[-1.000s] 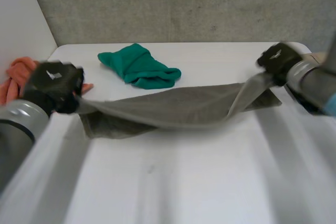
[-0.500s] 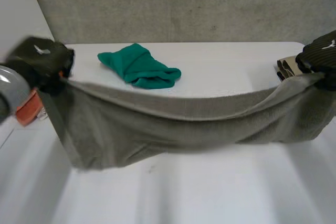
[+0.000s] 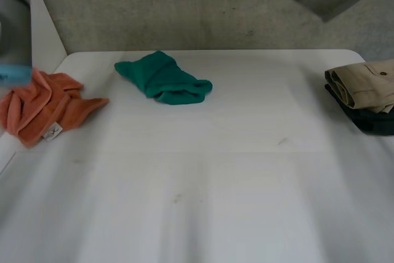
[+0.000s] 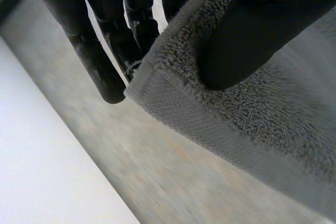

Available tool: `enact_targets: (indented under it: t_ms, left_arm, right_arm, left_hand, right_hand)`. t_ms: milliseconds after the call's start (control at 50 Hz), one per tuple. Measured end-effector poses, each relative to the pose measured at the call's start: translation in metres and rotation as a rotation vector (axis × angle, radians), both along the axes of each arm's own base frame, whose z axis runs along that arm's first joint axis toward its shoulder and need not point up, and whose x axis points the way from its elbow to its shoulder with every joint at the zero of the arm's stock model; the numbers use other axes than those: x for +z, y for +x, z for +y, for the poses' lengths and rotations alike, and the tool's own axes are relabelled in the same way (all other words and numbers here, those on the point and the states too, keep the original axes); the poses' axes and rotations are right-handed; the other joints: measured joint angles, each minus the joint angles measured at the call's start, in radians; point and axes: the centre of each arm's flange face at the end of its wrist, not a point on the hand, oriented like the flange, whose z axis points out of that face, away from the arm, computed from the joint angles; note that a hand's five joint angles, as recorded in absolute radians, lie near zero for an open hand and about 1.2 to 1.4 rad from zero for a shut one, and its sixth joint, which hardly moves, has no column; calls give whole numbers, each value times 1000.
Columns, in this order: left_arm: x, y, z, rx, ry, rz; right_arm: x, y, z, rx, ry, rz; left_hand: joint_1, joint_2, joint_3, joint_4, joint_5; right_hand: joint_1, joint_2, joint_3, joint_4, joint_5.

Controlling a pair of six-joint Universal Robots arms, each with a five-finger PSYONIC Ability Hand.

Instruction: Fold the laundry.

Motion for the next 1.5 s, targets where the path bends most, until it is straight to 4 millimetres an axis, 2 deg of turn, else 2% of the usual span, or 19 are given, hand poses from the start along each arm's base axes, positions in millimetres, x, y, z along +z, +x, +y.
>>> enact_targets:
  t_ms: [60, 140, 180, 240, 340, 360, 380, 440, 520, 640, 700, 740, 880, 1120, 1200, 1240, 1280, 1400, 1500]
  left_arm:
    - [-35, 2, 2, -8, 102, -37]
    - [-93, 5, 8, -28, 268, -100]
    - [-111, 6, 12, -39, 321, -121]
    - [-152, 7, 22, -65, 441, -166]
    - [-201, 11, 42, -91, 605, -215]
    - [-210, 13, 47, -94, 639, -223]
    - [-217, 14, 51, -96, 669, -230]
    - [-237, 19, 66, -102, 764, -249]
    - [-253, 22, 82, -116, 852, -267]
    - [-258, 23, 91, -141, 888, -278]
    - [-255, 23, 91, -144, 877, -275]
    - [-252, 23, 90, -143, 867, -273]
    - [-242, 22, 86, -139, 833, -264]
    - [-236, 20, 82, -138, 811, -261]
    - [-235, 19, 82, -137, 808, -262]
    - [-235, 18, 82, -137, 809, -263]
    - [-235, 19, 83, -135, 817, -266]
    - [-233, 24, 98, -115, 893, -310]
    - [-231, 35, 129, -90, 1038, -434]
  right_arm:
    - [-28, -1, 1, 18, 97, 24]
    - [-76, -1, 5, 37, 272, 65]
    - [-94, -1, 7, 44, 338, 84]
    - [-134, 0, 13, 56, 477, 136]
    - [-189, -1, 30, 62, 676, 228]
    - [-193, -1, 31, 62, 693, 235]
    - [-208, -3, 39, 65, 754, 263]
    - [-231, -6, 54, 80, 869, 310]
    - [-250, -11, 71, 106, 982, 348]
    - [-254, -18, 81, 118, 1060, 371]
    - [-247, -20, 82, 117, 1069, 379]
    - [-242, -21, 83, 117, 1065, 386]
    - [-233, -15, 86, 146, 1030, 454]
    - [-256, -6, 85, 217, 1018, 612]
    - [-260, -2, 85, 231, 1015, 632]
    - [-259, -1, 85, 234, 1013, 636]
    - [-257, 0, 86, 235, 1012, 637]
    - [-235, -5, 97, 222, 1050, 626]
    - [-215, -24, 118, 176, 1152, 657]
  left_hand:
    - [0, 0, 0, 0, 0]
    - [0, 0, 0, 0, 0]
    - [0, 0, 0, 0, 0]
    - [0, 0, 0, 0, 0]
    - [0, 0, 0, 0, 0]
    - [0, 0, 0, 0, 0]
    - [0, 0, 0, 0, 0]
    - [0, 0, 0, 0, 0]
    - [0, 0, 0, 0, 0]
    - [0, 0, 0, 0, 0]
    - [0, 0, 0, 0, 0]
    - [0, 0, 0, 0, 0]
    - [0, 0, 0, 0, 0]
    - [0, 0, 0, 0, 0]
    - [0, 0, 0, 0, 0]
    - [0, 0, 0, 0, 0]
    - [0, 0, 0, 0, 0]
    - [0, 0, 0, 0, 0]
    - [0, 0, 0, 0, 0]
  right_hand:
    - [0, 0, 0, 0, 0]
    - [0, 0, 0, 0, 0]
    - [0, 0, 0, 0, 0]
    - [0, 0, 0, 0, 0]
    - [0, 0, 0, 0, 0]
    - [0, 0, 0, 0, 0]
    - [0, 0, 0, 0, 0]
    - [0, 0, 0, 0, 0]
    - [0, -6, -9, -11, -7]
    - [-250, -310, -317, -324, -313]
    - [-419, -477, -486, -498, -496]
    - [-457, -508, -527, -543, -544]
    - [-529, -598, -608, -615, -626]
    - [-547, -620, -629, -638, -649]
    - [-447, -502, -513, -525, -508]
    - [-127, -191, -212, -225, -207]
    - [-8, -17, -39, -46, -33]
    - [-8, 2, -2, -2, 5]
    - [-8, 2, -2, -1, 9]
